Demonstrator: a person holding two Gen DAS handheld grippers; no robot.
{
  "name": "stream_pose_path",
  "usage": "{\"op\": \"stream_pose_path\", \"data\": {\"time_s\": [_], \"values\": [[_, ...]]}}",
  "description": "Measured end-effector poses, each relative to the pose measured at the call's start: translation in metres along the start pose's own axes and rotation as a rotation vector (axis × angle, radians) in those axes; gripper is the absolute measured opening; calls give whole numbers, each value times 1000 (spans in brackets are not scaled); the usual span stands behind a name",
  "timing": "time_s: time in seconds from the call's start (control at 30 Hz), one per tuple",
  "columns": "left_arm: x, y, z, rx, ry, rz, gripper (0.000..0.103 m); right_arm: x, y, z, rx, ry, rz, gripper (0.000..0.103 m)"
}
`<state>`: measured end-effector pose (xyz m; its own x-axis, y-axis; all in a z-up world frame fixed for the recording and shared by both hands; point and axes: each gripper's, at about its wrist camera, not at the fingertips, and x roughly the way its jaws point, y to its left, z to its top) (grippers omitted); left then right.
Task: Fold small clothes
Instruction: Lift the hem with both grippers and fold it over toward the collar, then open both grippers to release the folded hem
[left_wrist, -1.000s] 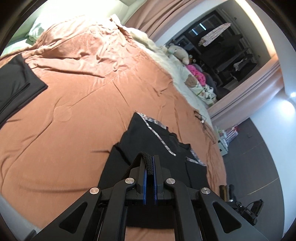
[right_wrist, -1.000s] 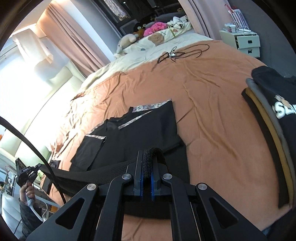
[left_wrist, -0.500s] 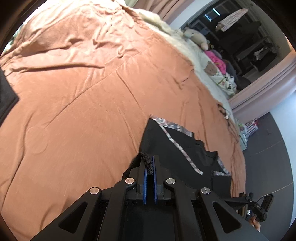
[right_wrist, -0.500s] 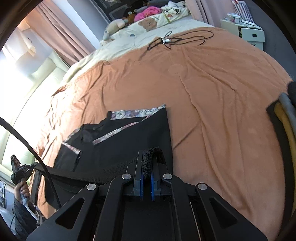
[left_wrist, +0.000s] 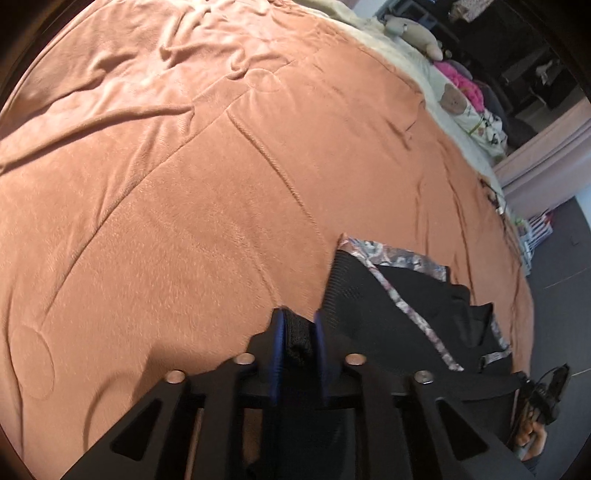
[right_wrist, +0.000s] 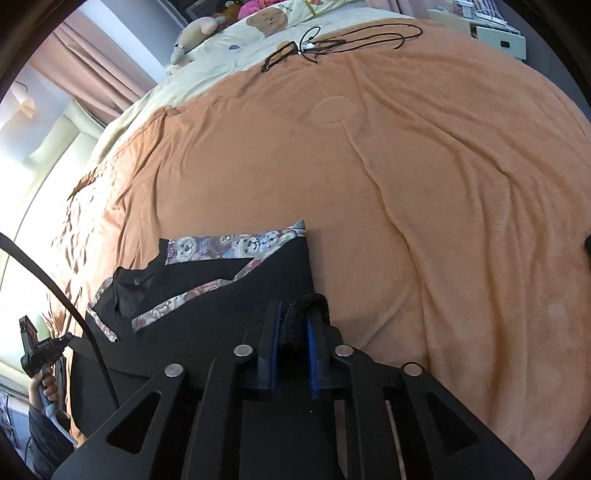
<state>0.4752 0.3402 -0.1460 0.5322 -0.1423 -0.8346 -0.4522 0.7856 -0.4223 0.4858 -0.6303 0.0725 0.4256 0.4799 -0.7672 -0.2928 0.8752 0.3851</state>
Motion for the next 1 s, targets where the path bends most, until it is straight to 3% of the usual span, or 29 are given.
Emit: {"op": "stream_pose_path", "data": {"time_s": [0.03, 0.07, 0.1, 0.13, 0.17, 0.5, 0.73, 0.87, 1.0], "values": [[-2, 1, 0, 8, -9, 12, 52, 0, 2, -1, -13, 0, -3, 22], [-6, 3, 0, 17, -24, 23, 61, -1, 2, -2, -18, 0, -8, 43], [-10, 4, -1, 25, -37, 27, 68, -4, 1, -3, -27, -13, -20, 55], [-13, 6, -2, 34, -43, 31, 68, -10, 2, -5, -42, -41, -33, 72], [-14, 8, -2, 41, -40, 37, 68, -14, 1, -6, -49, -54, -38, 73], [-10, 7, -24, 198, 76, 88, 68, -34, 2, -29, -183, 28, -90, 73], [17, -3, -27, 252, 136, 100, 64, -9, 9, -32, -266, 112, -158, 73], [31, -12, -18, 280, 118, 104, 63, 10, 11, -20, -281, 113, -165, 57], [41, -19, -5, 292, 97, 71, 56, 24, 18, -7, -309, 88, -168, 49]]}}
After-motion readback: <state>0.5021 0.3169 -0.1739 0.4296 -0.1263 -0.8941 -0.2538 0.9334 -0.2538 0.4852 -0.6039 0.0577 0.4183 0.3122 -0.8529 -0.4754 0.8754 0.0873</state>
